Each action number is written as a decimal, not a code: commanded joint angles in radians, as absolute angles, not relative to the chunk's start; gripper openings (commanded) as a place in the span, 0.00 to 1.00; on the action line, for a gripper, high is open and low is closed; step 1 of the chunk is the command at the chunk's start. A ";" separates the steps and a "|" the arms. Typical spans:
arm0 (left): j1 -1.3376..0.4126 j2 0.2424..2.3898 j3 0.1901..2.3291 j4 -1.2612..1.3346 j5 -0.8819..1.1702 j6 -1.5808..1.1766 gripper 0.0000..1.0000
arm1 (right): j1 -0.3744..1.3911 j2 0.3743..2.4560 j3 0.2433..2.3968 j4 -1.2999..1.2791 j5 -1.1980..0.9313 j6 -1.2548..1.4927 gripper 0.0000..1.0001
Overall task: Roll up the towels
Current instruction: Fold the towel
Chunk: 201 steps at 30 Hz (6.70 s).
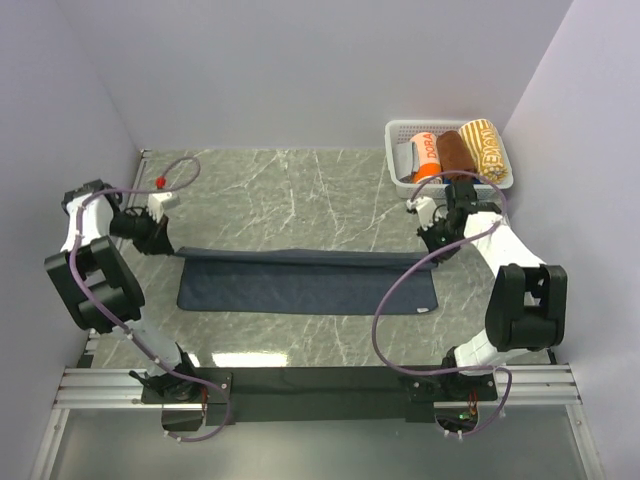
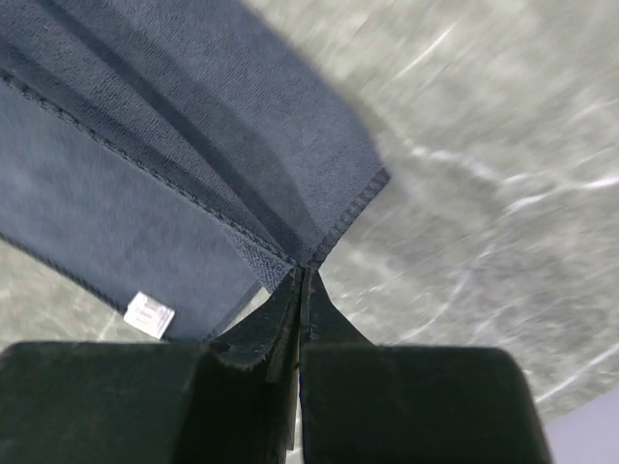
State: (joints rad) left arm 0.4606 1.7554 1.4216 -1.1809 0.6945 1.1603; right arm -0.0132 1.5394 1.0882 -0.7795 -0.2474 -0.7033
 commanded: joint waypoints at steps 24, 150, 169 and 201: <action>0.463 1.884 1.433 -1.248 0.548 0.859 0.01 | -0.031 1.700 1.223 -1.020 -0.195 -0.710 0.00; 0.173 1.887 1.427 -0.853 0.678 0.353 0.54 | -0.113 1.856 1.483 -0.986 -0.080 -0.264 0.61; 0.175 1.750 1.382 -0.779 0.657 0.307 0.71 | -0.176 2.019 1.381 -0.914 -0.209 -0.129 0.46; 0.213 1.657 1.358 -0.725 0.727 0.170 0.99 | -0.068 1.773 1.485 -1.078 -0.382 -0.267 0.00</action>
State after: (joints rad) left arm 0.2073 1.7035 1.3613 -0.7364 0.6914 0.2169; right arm -0.1600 1.8317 1.5108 -1.0576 -0.2844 -0.2642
